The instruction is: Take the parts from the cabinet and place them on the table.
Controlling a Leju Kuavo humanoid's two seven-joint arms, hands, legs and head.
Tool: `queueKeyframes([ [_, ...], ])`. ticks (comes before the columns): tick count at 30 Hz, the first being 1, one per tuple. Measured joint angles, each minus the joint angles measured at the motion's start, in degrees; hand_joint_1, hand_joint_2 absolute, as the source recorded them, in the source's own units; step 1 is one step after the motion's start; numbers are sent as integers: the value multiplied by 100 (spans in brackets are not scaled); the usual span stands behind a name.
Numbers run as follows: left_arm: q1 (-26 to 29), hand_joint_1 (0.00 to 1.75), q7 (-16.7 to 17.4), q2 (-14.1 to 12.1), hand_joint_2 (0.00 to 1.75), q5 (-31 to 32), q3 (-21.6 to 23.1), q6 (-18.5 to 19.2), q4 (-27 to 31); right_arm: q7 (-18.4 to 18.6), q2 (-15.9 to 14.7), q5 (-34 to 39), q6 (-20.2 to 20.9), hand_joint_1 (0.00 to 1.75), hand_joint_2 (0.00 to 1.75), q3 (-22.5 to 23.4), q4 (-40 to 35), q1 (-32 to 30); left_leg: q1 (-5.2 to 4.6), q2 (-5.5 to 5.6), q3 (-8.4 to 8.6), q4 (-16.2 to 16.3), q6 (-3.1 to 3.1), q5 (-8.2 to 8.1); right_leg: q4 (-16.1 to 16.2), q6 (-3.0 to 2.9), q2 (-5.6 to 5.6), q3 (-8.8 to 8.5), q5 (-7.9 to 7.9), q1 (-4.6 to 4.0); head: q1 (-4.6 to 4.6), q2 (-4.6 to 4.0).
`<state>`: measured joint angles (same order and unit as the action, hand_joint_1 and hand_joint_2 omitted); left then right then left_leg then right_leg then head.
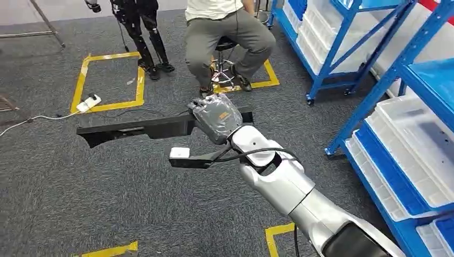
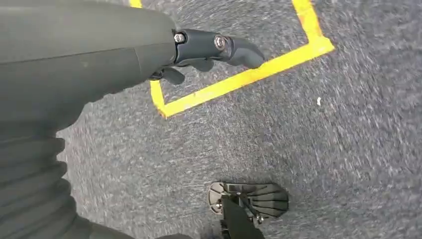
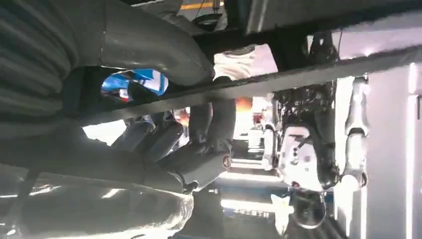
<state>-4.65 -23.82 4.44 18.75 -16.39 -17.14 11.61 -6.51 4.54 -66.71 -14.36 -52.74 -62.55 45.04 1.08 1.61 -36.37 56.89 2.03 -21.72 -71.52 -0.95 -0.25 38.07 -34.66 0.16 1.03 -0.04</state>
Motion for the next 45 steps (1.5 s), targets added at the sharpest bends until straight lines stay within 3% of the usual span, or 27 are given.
queueKeyframes([
  [1, 8, 0, 4, 2, 175, 2, 0, 2, -2, 0, -52, -2, 0, 175, 175, 0, 35, -50, 5, 227, 1, 5, -6, 3, -241, 138, 18, 230, 70, 48, 9, 0],
  [3, 6, 0, 11, 9, 175, 13, 0, 4, 0, -7, -50, -4, 0, 175, 175, 0, 37, -43, 25, 386, 3, 24, -49, 5, 821, 285, 90, -241, 551, 121, 7, 0],
  [4, 3, 0, 11, 9, 175, 13, 0, 9, 0, -7, -50, -2, 0, 175, 175, 0, 37, -38, 32, 443, -2, 35, -84, 2, 1288, 322, 258, -462, 724, 168, 4, 0],
  [5, -2, 0, 20, 7, 175, 13, 0, 13, 0, -9, -48, -2, 0, 175, 175, 0, 39, -36, -4, 504, -30, 74, -146, -15, 1441, 287, 368, -513, 776, 163, -6, 0],
  [8, 30, 0, 28, 7, 175, 13, -13, 15, -2, -20, -35, -2, 0, 175, 175, -2, 44, -30, 57, 609, -72, 25, -264, 30, 1422, 150, 215, -527, 813, 104, -2, 0],
  [9, 44, 0, 31, 2, 175, 11, -28, 15, -4, -22, -13, -2, -2, 175, 175, -2, 44, -27, 72, 638, -103, 34, -298, 29, 1454, 94, 152, -540, 846, 149, -2, 0],
  [11, 54, 0, 33, 0, 175, 9, -33, 9, -4, -28, 42, 0, -13, 175, 175, -2, 44, -16, 43, 77, -232, 398, -308, -212, 1469, -12, 69, -560, 856, 145, 46, 0],
  [12, 41, 0, 33, 0, 175, 9, -35, 11, -4, -26, 46, 0, -26, 175, 175, -2, 50, -15, 48, -60, -431, 833, -324, -450, 1469, -55, 12, -571, 844, 110, 44, 0],
  [14, 35, 0, 35, 9, 175, 20, -37, 11, -4, -37, 44, -2, -50, 175, 175, -2, 92, -23, 59, -140, -891, 1770, -335, -834, 1468, -88, -137, -575, 822, 41, 46, 0],
  [15, 39, 0, 46, 11, 175, 30, -39, 11, -4, -50, 44, -9, -52, 175, 175, -4, 120, -29, 59, -141, -983, 1942, -333, -852, 1467, -96, -205, -576, 816, 18, 42, 0],
  [16, 41, 0, 55, 11, 175, 35, -46, 11, -4, -61, 46, -9, -55, 175, 175, -4, 140, -34, 57, -142, -924, 1817, -315, -737, 1467, -107, -269, -581, 807, -5, 39, 0],
  [18, 38, 0, 57, 7, 175, 44, -59, 11, -2, -79, 66, -11, -63, 175, 175, -4, 157, -33, 34, -230, -410, 883, -239, -280, 1467, -120, -387, -606, 778, -38, 41, 0],
  [19, 33, 0, 57, 2, 175, 44, -63, 11, 0, -79, 75, -20, -74, 175, 175, -2, 157, -30, -10, -433, -106, 381, -175, -104, 1467, -117, -434, -631, 765, -54, 46, 0],
  [20, 18, 0, 57, -9, 175, 46, -68, 11, 2, -81, 77, -24, -96, 175, 175, 0, 160, -27, -96, -687, -28, 240, -104, -196, 1471, -99, -483, -636, 749, -81, 33, 0],
  [24, 5, 0, 57, -15, 175, 61, -72, 11, 2, -81, 92, -42, -120, 175, 175, 2, 181, -12, -125, -405, -34, 123, -25, -119, 1498, -6, -726, -668, 702, -130, 50, 0],
  [25, 10, 0, 57, -9, 175, 66, -72, 11, 2, -81, 94, -44, -120, 175, 175, 4, 184, -11, -38, -350, 24, 39, -7, -61, 1431, 18, -548, -586, 648, -119, 35, 0],
  [26, 2, 0, 57, 4, 175, 74, -72, 13, 4, -90, 92, -46, -122, 175, 175, 4, 186, -4, -50, -285, 37, 12, 31, -36, 1216, -2, -248, -526, 529, -81, 37, 0],
  [27, -21, 0, 57, 2, 175, 94, -72, 17, 4, -94, 70, -42, -125, 175, 175, 4, 190, 2, -49, -220, 32, 11, 51, -26, 805, -34, -76, -331, 362, -51, 25, 0],
  [30, -46, 0, 57, 9, 175, 105, -72, 28, 4, -94, -2, -46, -127, 175, 175, 2, 234, -40, -45, 65, 27, 13, 50, -26, -435, 2, 4, 330, -12, 27, 7, 0],
  [31, -45, 0, 59, 9, 175, 105, -72, 31, 2, -96, -17, -52, -127, 175, 175, 2, 254, -49, -40, 158, 28, 15, 43, -25, -379, 64, 5, 352, 61, 53, 13, 0],
  [33, -40, 0, 63, 9, 175, 111, -72, 35, 2, -94, -17, -57, -127, 175, 175, 2, 262, -45, -10, 333, 28, 26, -3, -20, 464, 230, 41, 8, 475, 116, 13, 0],
  [35, -45, 0, 63, 7, 175, 116, -72, 35, 2, -96, -28, -57, -129, 175, 175, 2, 269, -38, 3, 479, -6, 66, -102, -32, 1322, 326, 371, -366, 790, 211, -11, 0],
  [39, 1, 0, 70, 4, 175, 122, -72, 26, 2, -96, -4, -59, -129, 175, 175, 2, 267, -40, 48, 663, -79, 53, -259, -13, 1346, 65, 193, -424, 864, 118, 7, 0],
  [40, 14, 0, 72, -15, 175, 120, -74, 20, 2, -96, 16, -59, -129, 175, 175, 2, 267, -33, 82, 660, -96, 88, -275, -38, 1376, 17, 129, -433, 893, 184, 18, 0],
  [42, 21, 0, 72, -4, 175, 120, -72, 20, 0, -96, 46, -59, -129, 175, 175, 2, 267, -25, 33, 71, -295, 586, -300, -365, 1395, -81, 45, -465, 884, 121, 70, 0],
  [43, 13, 0, 70, -4, 175, 118, -72, 17, 0, -96, 44, -59, -129, 175, 175, 2, 267, -22, 42, -65, -522, 1071, -310, -606, 1394, -98, -23, -470, 873, 83, 63, 0],
  [45, 18, 0, 72, 2, 175, 111, -74, 9, 0, -96, 35, -61, -129, 175, 175, 0, 275, -36, 43, -143, -926, 1880, -307, -910, 1392, -133, -170, -472, 849, 19, 66, 0],
])
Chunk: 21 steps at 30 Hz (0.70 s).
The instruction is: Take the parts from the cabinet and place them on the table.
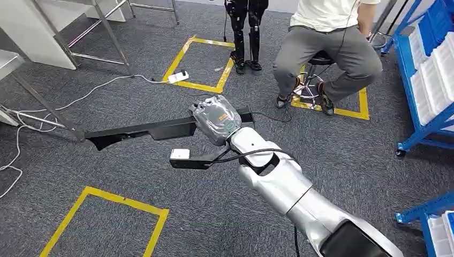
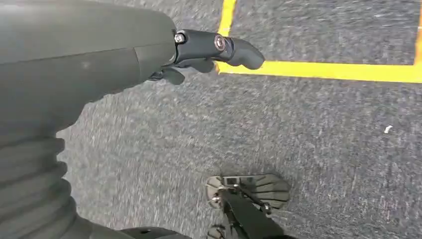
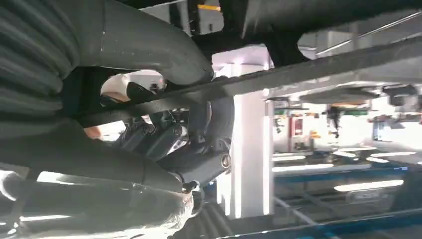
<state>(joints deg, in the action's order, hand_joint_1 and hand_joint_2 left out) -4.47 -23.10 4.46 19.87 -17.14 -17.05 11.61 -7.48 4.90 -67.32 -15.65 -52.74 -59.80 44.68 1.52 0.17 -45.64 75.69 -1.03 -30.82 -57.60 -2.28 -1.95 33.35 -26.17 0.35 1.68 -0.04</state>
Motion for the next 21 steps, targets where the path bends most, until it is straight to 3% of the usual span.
queueKeyframes([
  [1, 12, 0, 2, 2, 175, 0, 0, -7, 0, 0, 0, -2, 0, 175, 175, 0, 2, -10, -2, 0, -31, 54, 16, 42, 0, -10, -71, -4, -9, -27, -2, 0],
  [2, 19, 0, 13, 0, 175, 0, 0, -13, 0, -6, 0, -17, 0, 175, 175, -2, 2, -10, -6, -2, 84, -169, 45, 192, -1, -23, -131, -12, -20, -46, 0, 0],
  [3, 22, 0, 22, 0, 175, 0, 0, -26, 0, -9, 11, -22, 0, 175, 175, -2, 2, -9, -28, -34, 314, -585, 90, 408, 0, -36, -191, -28, -32, -67, 0, 0],
  [4, 20, 0, 35, 0, 175, 0, 0, -35, 0, -9, 13, -28, 0, 175, 175, -2, -2, -3, -70, -156, 650, -1176, 162, 659, 1, -33, -259, -57, -57, -87, 0, 0],
  [5, 17, 0, 35, -7, 175, 0, 0, -39, 0, -9, 15, -31, 0, 175, 175, 0, -13, 0, -151, -450, 886, -1586, 250, 754, 7, -31, -311, -79, -74, -95, -2, 0],
  [6, 1, 0, 39, -18, 175, 0, -2, -42, 0, -9, 7, -31, 0, 175, 175, 0, -15, 13, -202, -513, 914, -1631, 263, 701, 2, -3, -371, -72, -92, -170, -15, 0],
  [9, 13, 0, 57, -15, 175, 2, -4, -41, 0, -9, 22, -31, 0, 175, 175, -2, -20, 17, -226, -297, 867, -1668, 328, 727, 48, 45, -560, -101, -107, -146, -2, 0],
  [10, 17, 0, 59, -13, 175, 2, -4, -41, 0, -9, 46, -31, 0, 175, 175, 0, -42, 18, -210, -215, 955, -1784, 358, 773, 64, 68, -604, -135, -131, -209, -4, 0],
  [11, 28, 0, 66, 8, 175, 2, -4, -41, 0, -9, 30, -33, 0, 175, 175, 0, -50, 15, -148, -147, 1014, -1867, 367, 824, -76, 81, -328, -42, -205, -159, -20, 0],
  [12, 15, 0, 68, 7, 175, 0, -4, -48, 0, -15, 35, -31, 0, 175, 175, -2, -59, 29, -125, -87, 1023, -1896, 420, 860, -391, 56, -33, 83, -340, -135, -4, 0],
  [13, -14, 0, 68, 7, 175, 0, -4, -48, 0, -15, 2, -31, -2, 175, 175, 0, -61, 23, -120, -11, 1018, -1898, 418, 861, -814, 43, 116, 288, -498, -100, -35, 0],
  [15, -23, 0, 68, 26, 175, 2, -4, -46, 0, -15, -50, -31, 0, 175, 175, -2, -57, -26, -113, 198, 1012, -1896, 415, 860, -1702, 74, 185, 755, -787, -39, -33, 0],
  [16, -23, 0, 68, 26, 175, 4, -4, -46, 0, -15, -70, -33, 0, 175, 175, -2, -57, -51, -108, 287, 1013, -1895, 409, 863, -1818, 123, 185, 845, -775, -13, -37, 0],
  [17, -14, 0, 81, 28, 175, 7, -4, -41, 0, -13, -83, -33, 0, 175, 175, -2, -57, -62, -99, 382, 1013, -1891, 393, 862, -1630, 200, 186, 795, -653, 27, -33, 0],
  [19, -8, 0, 100, 33, 175, 22, -4, -39, -2, -2, -87, -46, -7, 175, 175, -4, -57, -65, -54, 565, 1012, -1857, 320, 850, -587, 394, 255, 335, -181, 120, -35, 0],
  [20, -10, 0, 101, 35, 175, 28, -4, -39, 0, 2, -92, -46, -9, 175, 175, -4, -57, -64, -40, 638, 999, -1825, 275, 832, -131, 453, 443, 115, -11, 177, -42, 0],
  [21, -10, 0, 103, 31, 175, 37, -4, -39, 0, 2, -96, -48, -9, 175, 175, -6, -61, -62, -73, 710, 963, -1784, 205, 801, -58, 419, 546, 75, 1, 160, -50, 0],
])
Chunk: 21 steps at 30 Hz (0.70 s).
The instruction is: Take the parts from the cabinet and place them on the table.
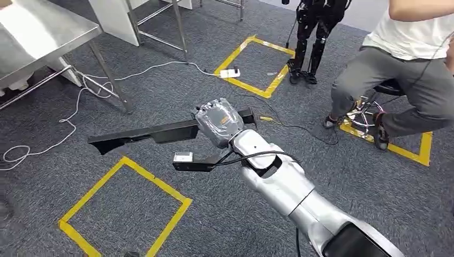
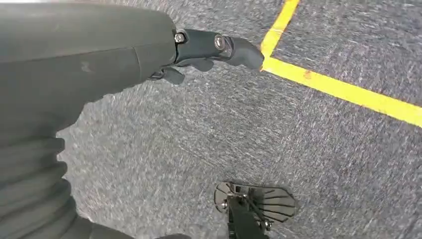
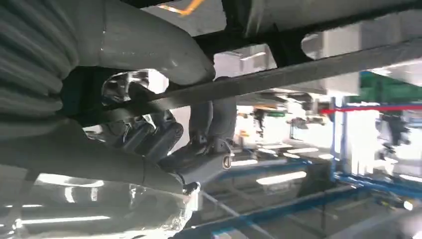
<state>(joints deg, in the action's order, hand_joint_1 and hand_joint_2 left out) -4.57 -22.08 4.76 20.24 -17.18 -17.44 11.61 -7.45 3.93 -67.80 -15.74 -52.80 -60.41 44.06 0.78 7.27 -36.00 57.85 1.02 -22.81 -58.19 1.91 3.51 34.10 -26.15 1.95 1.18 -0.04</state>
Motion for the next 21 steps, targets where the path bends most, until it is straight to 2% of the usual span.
queueKeyframes([
  [1, 2, 0, 0, 2, 175, 7, 0, 0, 0, 0, 7, -2, 0, 175, 175, -9, 0, -4, 17, 28, -13, -2, -41, 7, 14, -69, -79, -12, 17, -4, 4, 0],
  [3, 32, 0, 2, 5, 175, 6, 0, 0, -2, 2, 16, -24, 0, 175, 175, -18, 0, -5, 67, 103, -35, -57, -127, 37, 13, -163, -158, -22, 25, -60, 2, 0],
  [4, 44, 0, 4, 2, 175, 6, 0, 0, -4, 2, 29, -35, 0, 175, 175, -22, 0, -4, 76, 142, -59, -49, -157, 34, 42, -207, -217, -30, 51, -16, 8, 0],
  [5, 51, 0, 13, -9, 175, 9, 0, 0, -4, 2, 42, -46, -2, 175, 175, -22, 0, -5, 73, -131, -76, 42, -164, -14, 62, -236, -262, -47, 66, -4, 13, 0],
  [6, 47, 0, 17, -2, 175, 13, 0, 0, -4, 7, 61, -53, -6, 175, 175, -24, 0, -12, 40, -508, -183, 290, -186, -173, 76, -298, -310, -71, 57, -18, 67, 0],
  [7, 30, 0, 17, -2, 175, 15, 0, 2, -4, 15, 59, -55, -7, 175, 175, -24, 0, -11, 52, -649, -380, 701, -208, -399, 76, -344, -378, -86, 42, -52, 59, 0],
  [8, 22, 0, 17, 0, 175, 17, 0, 2, -4, 17, 55, -57, -9, 175, 175, -24, 0, -15, 62, -702, -600, 1138, -218, -606, 74, -364, -447, -94, 29, -77, 63, 0],
  [9, 20, 0, 33, 4, 175, 24, 2, 2, -4, 20, 53, -75, -9, 175, 175, -24, 2, -27, 67, -710, -847, 1604, -225, -784, 74, -385, -531, -94, 15, -106, 61, 0],
  [10, 23, 0, 44, 4, 175, 26, 2, 2, -4, 20, 53, -88, -9, 175, 175, -24, 2, -38, 68, -711, -964, 1807, -227, -807, 72, -397, -597, -95, 6, -128, 65, 0],
  [11, 28, 0, 55, 4, 175, 31, 2, 2, -4, 20, 53, -88, -9, 175, 175, -26, 2, -47, 67, -712, -930, 1709, -212, -688, 72, -410, -667, -103, -5, -148, 63, 0],
  [12, 28, 0, 61, 2, 175, 35, 0, 4, -4, 20, 59, -88, -9, 175, 175, -26, 2, -47, 62, -724, -755, 1368, -179, -482, 72, -402, -724, -116, -25, -168, 65, 0],
  [13, 26, 0, 68, 0, 175, 46, 0, 7, -4, 20, 66, -88, -9, 175, 175, -26, 2, -40, 34, -800, -472, 843, -124, -221, 74, -406, -788, -140, -41, -190, 65, 0],
  [14, 21, 0, 68, 0, 175, 50, 2, 7, -4, 20, 75, -88, -9, 175, 175, -26, 0, -31, -16, -991, -159, 307, -44, -3, 77, -403, -850, -172, -63, -204, 63, 0],
  [15, 7, 0, 72, -19, 175, 50, 0, 7, 2, 20, 75, -90, -9, 175, 175, -22, -2, -23, -130, -1353, -48, 93, 40, -63, 84, -390, -899, -187, -80, -208, 54, 0],
  [16, -6, 0, 79, -22, 175, 50, 2, 7, 2, 20, 72, -92, -9, 175, 175, -22, -2, -5, -141, -1315, -43, 61, 61, -33, 85, -358, -957, -185, -97, -272, 37, 0],
  [17, -25, 0, 79, -15, 175, 55, 2, 7, 2, 20, 66, -92, -9, 175, 175, -22, -2, -6, -156, -1230, -55, 69, 67, -37, 90, -349, -1011, -186, -102, -240, 76, 0],
  [19, -28, 0, 83, -26, 175, 59, 0, 7, 2, 20, 83, -103, -9, 175, 175, -24, -2, -3, -167, -1054, -45, 16, 93, -19, 118, -300, -1180, -242, -130, -262, 80, 0],
  [20, -18, 0, 85, -20, 175, 59, 2, 9, 4, 22, 101, -105, -9, 175, 175, -13, -11, -1, -66, -973, 58, -121, 115, 51, 77, -262, -1079, -185, -188, -298, 66, 0],
  [21, -25, 0, 85, 9, 175, 59, 2, 9, 2, 22, 96, -107, -9, 175, 175, -13, -11, 13, -88, -910, 86, -161, 120, 64, -87, -259, -757, -163, -247, -235, 61, 0],
])
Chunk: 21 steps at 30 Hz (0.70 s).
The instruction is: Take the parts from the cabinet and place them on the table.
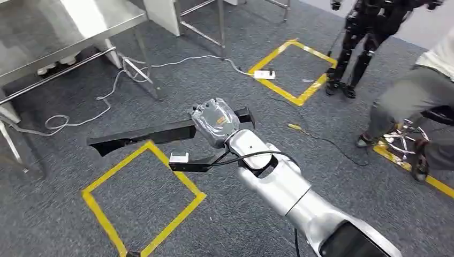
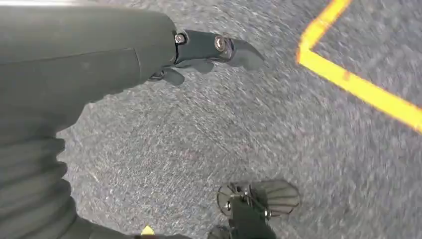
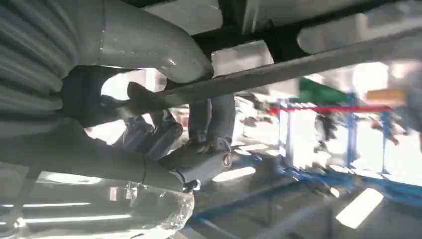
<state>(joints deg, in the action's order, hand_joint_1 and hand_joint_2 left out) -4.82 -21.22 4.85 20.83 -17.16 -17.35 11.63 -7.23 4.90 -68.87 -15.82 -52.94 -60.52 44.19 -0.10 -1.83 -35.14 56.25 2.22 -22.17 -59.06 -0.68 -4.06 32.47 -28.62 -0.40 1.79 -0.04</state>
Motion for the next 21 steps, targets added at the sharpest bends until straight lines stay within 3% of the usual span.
queueKeyframes([
  [1, -23, 0, 2, -7, 175, 0, -2, 0, 2, -7, 0, 0, 0, 175, 175, -7, -4, 31, 22, 69, -7, 1, 37, 22, -382, -36, 238, 189, -171, 12, 15, 0],
  [3, -58, 0, 2, 4, 175, 9, -2, 9, 2, -4, -50, -2, 9, 175, 175, -7, 11, 10, 36, 293, -23, 1, 46, 25, -1351, -55, 374, 707, -505, 68, -13, 0],
  [4, -57, 0, 4, 4, 175, 13, -2, 9, 2, -4, -72, -18, 13, 175, 175, -9, 28, -18, 46, 410, -25, 2, 42, 25, -1641, -10, 384, 886, -533, 98, -22, 0],
  [5, -50, 0, 15, 6, 175, 15, -2, 9, 0, -4, -77, -26, 17, 175, 175, -11, 35, -33, 60, 512, -24, 6, 35, 27, -1608, 49, 385, 908, -468, 119, -18, 0],
  [6, -33, 0, 20, 6, 175, 15, -2, 7, 0, -9, -79, -35, 22, 175, 175, -13, 37, -34, 74, 603, -25, 16, 9, 25, -1340, 130, 388, 819, -315, 152, -20, 0],
  [7, -25, 0, 20, 11, 175, 15, -2, 7, 0, -9, -75, -42, 22, 175, 175, -17, 37, -33, 100, 699, -25, 34, -28, 17, -861, 224, 411, 611, -85, 194, -22, 0],
  [8, -26, 0, 20, 15, 175, 15, -2, 4, 0, -9, -74, -44, 22, 175, 175, -17, 37, -27, 123, 794, -34, 73, -81, -6, -321, 314, 536, 368, 143, 253, -20, 0],
  [9, -27, 0, 20, 11, 175, 15, -4, 4, 0, -11, -79, -44, 24, 175, 175, -17, 39, -22, 124, 867, -90, 127, -134, -32, 26, 371, 892, 241, 242, 332, -43, 0],
  [10, -33, 0, 20, 9, 175, 15, -4, 4, 0, -20, -64, -48, 24, 175, 175, -20, 39, -16, 108, 938, -146, 218, -192, -69, 37, 277, 846, 216, 248, 322, -60, 0],
  [13, 21, 0, 20, 9, 175, 15, -6, 0, -4, -26, -20, -66, 26, 175, 175, -20, 44, -24, 186, 1059, -205, 178, -294, -25, -1, 154, 694, 225, 256, 248, -44, 0],
  [14, 36, 0, 20, -7, 175, 15, -11, -2, -4, -28, 7, -66, 26, 175, 175, -22, 42, -19, 209, 1004, -226, 208, -313, -48, 27, 107, 632, 210, 276, 309, -46, 0],
  [15, 44, 0, 20, 0, 175, 15, -13, -2, -7, -28, 18, -66, 26, 175, 175, -22, 42, -20, 155, 573, -269, 344, -341, -117, 36, 77, 582, 184, 269, 288, -37, 0],
  [16, 39, 0, 20, 0, 175, 15, -13, -4, -7, -28, 46, -64, 26, 175, 175, -20, 41, -2, 157, 355, -401, 634, -358, -282, 37, 15, 519, 164, 252, 258, 22, 0],
  [17, 29, 0, 20, 0, 175, 17, -11, -7, -7, -28, 46, -63, 26, 175, 175, -20, 42, 4, 169, 251, -613, 1066, -365, -497, 37, -18, 439, 145, 230, 227, 13, 0],
  [18, 29, 0, 20, 4, 175, 15, -11, -9, -7, -28, 39, -63, 31, 175, 175, -20, 44, 1, 174, 204, -881, 1593, -371, -717, 37, -47, 343, 129, 210, 198, 13, 0],
  [19, 34, 0, 20, 11, 175, 15, -11, -11, -7, -28, 37, -66, 35, 175, 175, -22, 55, -6, 177, 201, -1077, 1950, -374, -821, 36, -67, 262, 123, 196, 178, 17, 0],
  [20, 45, 0, 20, 11, 175, 15, -13, -11, -7, -28, 37, -66, 35, 175, 175, -24, 59, -16, 177, 201, -1149, 2034, -366, -772, 36, -77, 181, 115, 185, 161, 17, 0],
  [21, 56, 0, 22, 11, 175, 15, -17, -13, -7, -42, 39, -66, 35, 175, 175, -28, 59, -19, 176, 194, -1050, 1804, -342, -597, 36, -87, 110, 104, 170, 144, 15, 0],
])
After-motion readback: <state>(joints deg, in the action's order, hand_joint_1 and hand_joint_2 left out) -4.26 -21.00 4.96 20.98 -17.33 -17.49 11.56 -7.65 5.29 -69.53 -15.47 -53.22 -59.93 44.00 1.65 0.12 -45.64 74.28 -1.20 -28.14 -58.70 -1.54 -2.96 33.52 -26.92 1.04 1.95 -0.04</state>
